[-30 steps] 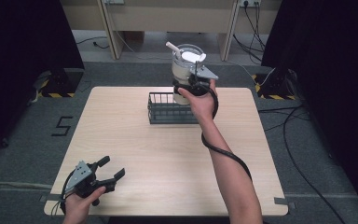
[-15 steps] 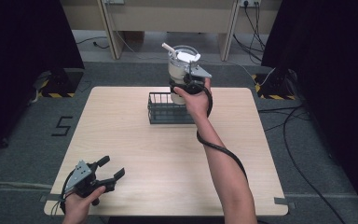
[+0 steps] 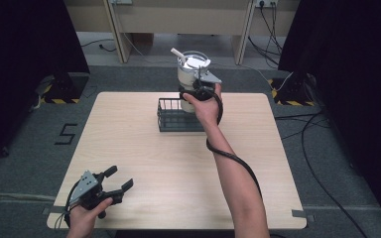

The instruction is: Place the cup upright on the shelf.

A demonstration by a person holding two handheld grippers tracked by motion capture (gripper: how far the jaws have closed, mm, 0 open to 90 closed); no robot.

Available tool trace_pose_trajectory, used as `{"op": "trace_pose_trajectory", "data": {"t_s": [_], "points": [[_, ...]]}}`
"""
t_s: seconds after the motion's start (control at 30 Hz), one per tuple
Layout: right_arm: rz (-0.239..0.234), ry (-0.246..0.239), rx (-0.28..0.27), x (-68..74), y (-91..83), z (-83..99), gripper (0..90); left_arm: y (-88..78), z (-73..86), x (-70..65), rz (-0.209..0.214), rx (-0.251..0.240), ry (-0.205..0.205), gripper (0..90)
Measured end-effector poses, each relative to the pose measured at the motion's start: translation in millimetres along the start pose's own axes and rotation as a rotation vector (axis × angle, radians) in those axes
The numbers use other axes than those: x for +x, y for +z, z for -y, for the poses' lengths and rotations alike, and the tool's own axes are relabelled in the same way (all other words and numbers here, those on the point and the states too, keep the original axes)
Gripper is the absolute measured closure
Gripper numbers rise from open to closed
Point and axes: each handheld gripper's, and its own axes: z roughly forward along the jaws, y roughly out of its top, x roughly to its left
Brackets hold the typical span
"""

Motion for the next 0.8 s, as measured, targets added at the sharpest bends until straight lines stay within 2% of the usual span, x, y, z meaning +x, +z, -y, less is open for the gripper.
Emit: {"op": "trace_pose_trajectory", "data": {"t_s": [0.5, 0.8], "points": [[0.001, 0.003, 0.019, 2.7, 6.0, 11.8, 10.4, 0.6, 0.1, -0.5, 0.002, 0.002, 0.006, 14.9], [-0.005, 0.009, 0.046, 5.6, 12.9, 25.9, 10.4, 0.5, 0.2, 0.1, 0.002, 0.003, 0.006, 14.9]]}}
